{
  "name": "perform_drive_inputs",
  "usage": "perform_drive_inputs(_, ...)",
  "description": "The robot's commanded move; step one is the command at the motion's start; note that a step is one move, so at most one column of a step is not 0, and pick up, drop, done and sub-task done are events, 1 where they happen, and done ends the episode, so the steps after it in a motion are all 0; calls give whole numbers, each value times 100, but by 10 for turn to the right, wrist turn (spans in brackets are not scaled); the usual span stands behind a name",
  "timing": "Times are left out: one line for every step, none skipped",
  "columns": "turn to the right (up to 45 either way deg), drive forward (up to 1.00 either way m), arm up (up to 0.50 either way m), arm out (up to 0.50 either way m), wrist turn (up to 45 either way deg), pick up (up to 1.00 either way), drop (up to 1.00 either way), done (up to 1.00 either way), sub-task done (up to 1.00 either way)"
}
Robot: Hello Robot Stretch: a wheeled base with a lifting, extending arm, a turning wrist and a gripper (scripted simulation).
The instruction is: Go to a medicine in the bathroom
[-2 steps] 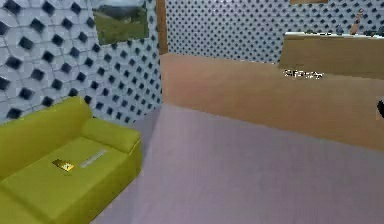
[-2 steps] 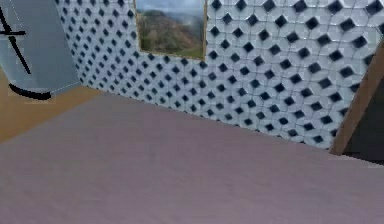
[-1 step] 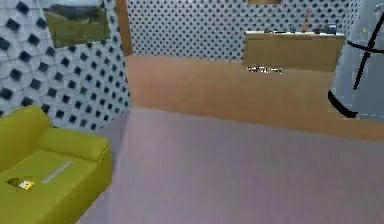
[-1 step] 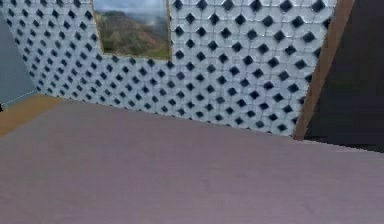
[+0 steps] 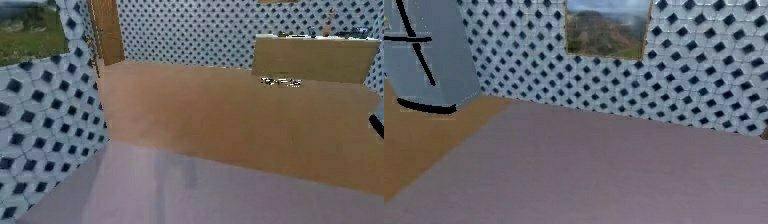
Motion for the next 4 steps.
perform_drive_inputs(0, 55, 0, 0, 0, 0, 0, 0, 0)
perform_drive_inputs(-390, 0, 0, 0, 0, 0, 0, 0, 0)
perform_drive_inputs(0, 15, 0, 0, 0, 0, 0, 0, 0)
perform_drive_inputs(150, 0, 0, 0, 0, 0, 0, 0, 0)
